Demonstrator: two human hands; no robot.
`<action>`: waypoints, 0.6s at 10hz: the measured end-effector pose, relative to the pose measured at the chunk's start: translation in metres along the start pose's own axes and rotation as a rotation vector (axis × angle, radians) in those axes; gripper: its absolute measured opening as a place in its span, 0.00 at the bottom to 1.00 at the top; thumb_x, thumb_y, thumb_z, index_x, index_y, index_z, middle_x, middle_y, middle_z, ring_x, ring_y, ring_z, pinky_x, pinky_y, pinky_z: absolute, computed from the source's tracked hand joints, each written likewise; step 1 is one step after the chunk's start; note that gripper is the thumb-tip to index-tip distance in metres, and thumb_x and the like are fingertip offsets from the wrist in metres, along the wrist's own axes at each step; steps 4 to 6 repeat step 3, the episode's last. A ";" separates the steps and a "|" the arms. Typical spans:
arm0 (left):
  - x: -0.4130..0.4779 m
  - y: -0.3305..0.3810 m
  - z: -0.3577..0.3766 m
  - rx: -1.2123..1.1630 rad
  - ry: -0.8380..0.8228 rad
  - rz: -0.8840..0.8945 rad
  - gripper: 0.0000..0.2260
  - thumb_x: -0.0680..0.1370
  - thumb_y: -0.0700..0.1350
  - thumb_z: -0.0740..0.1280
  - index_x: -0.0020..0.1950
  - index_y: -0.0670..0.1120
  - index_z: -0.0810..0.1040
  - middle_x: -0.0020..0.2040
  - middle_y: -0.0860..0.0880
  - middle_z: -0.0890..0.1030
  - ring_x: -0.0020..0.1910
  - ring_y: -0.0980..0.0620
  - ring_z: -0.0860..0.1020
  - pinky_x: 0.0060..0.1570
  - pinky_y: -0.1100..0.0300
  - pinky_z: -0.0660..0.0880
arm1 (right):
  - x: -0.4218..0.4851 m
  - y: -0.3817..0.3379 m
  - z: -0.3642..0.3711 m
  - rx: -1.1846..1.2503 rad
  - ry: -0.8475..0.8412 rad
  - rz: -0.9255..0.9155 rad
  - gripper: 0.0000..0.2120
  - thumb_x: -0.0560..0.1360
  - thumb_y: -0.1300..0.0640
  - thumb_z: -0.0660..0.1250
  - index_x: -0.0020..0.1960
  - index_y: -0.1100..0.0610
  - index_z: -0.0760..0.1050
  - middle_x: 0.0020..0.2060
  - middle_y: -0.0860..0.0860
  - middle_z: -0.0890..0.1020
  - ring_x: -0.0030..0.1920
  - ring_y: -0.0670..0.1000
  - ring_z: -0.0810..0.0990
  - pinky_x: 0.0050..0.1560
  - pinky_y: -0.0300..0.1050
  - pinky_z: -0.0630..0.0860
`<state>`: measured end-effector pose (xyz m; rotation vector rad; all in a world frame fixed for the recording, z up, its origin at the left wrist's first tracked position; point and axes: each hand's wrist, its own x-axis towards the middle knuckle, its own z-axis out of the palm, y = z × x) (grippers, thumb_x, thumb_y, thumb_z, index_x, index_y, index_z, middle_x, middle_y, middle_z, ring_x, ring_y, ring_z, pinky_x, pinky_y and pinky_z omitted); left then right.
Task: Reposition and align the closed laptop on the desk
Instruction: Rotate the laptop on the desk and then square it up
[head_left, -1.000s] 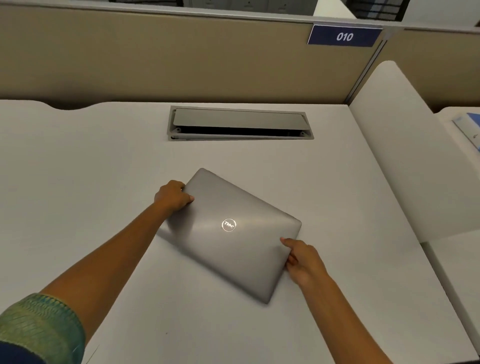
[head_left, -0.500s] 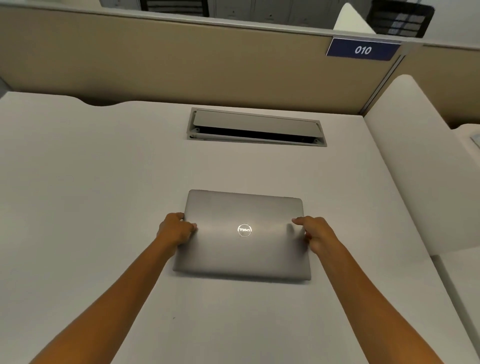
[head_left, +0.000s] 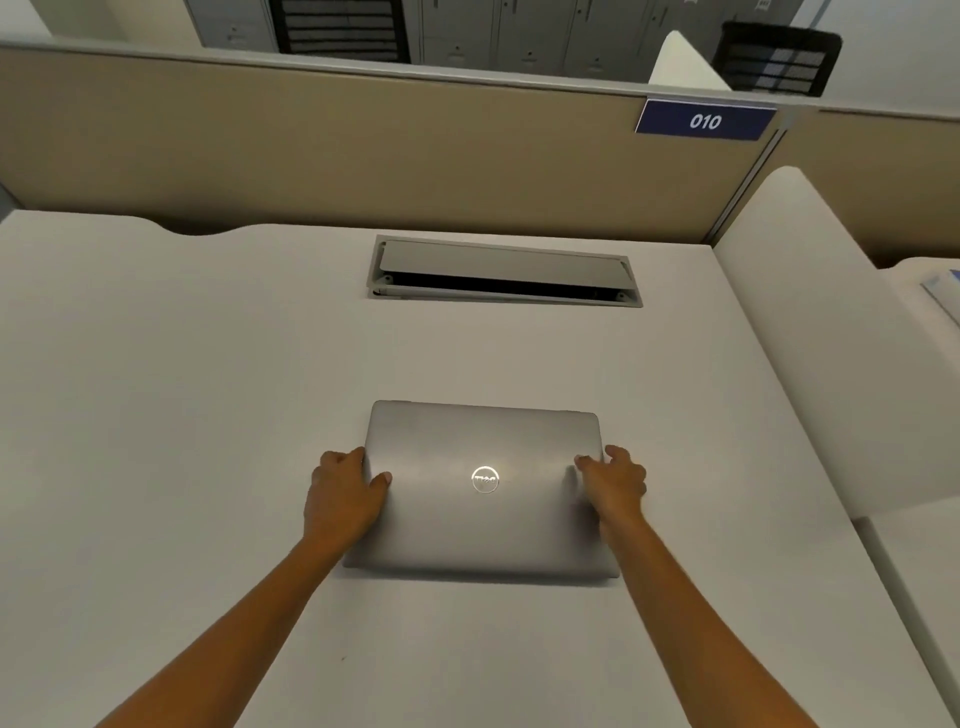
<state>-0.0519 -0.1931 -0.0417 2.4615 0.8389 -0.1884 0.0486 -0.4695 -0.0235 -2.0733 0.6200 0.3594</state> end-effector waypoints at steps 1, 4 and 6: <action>-0.005 0.002 0.008 0.156 0.199 0.242 0.28 0.76 0.58 0.62 0.71 0.43 0.66 0.68 0.40 0.70 0.65 0.39 0.71 0.60 0.45 0.72 | -0.015 0.005 0.015 -0.244 0.149 -0.421 0.28 0.77 0.55 0.63 0.74 0.60 0.58 0.75 0.60 0.57 0.74 0.60 0.55 0.72 0.56 0.62; 0.015 0.038 -0.001 0.353 0.330 0.521 0.34 0.78 0.62 0.45 0.76 0.40 0.57 0.77 0.40 0.60 0.75 0.40 0.60 0.73 0.45 0.59 | -0.018 -0.018 0.036 -0.570 0.255 -0.840 0.31 0.79 0.49 0.59 0.77 0.58 0.52 0.78 0.58 0.49 0.78 0.58 0.46 0.76 0.55 0.51; 0.015 0.038 -0.001 0.353 0.330 0.521 0.34 0.78 0.62 0.45 0.76 0.40 0.57 0.77 0.40 0.60 0.75 0.40 0.60 0.73 0.45 0.59 | -0.018 -0.018 0.036 -0.570 0.255 -0.840 0.31 0.79 0.49 0.59 0.77 0.58 0.52 0.78 0.58 0.49 0.78 0.58 0.46 0.76 0.55 0.51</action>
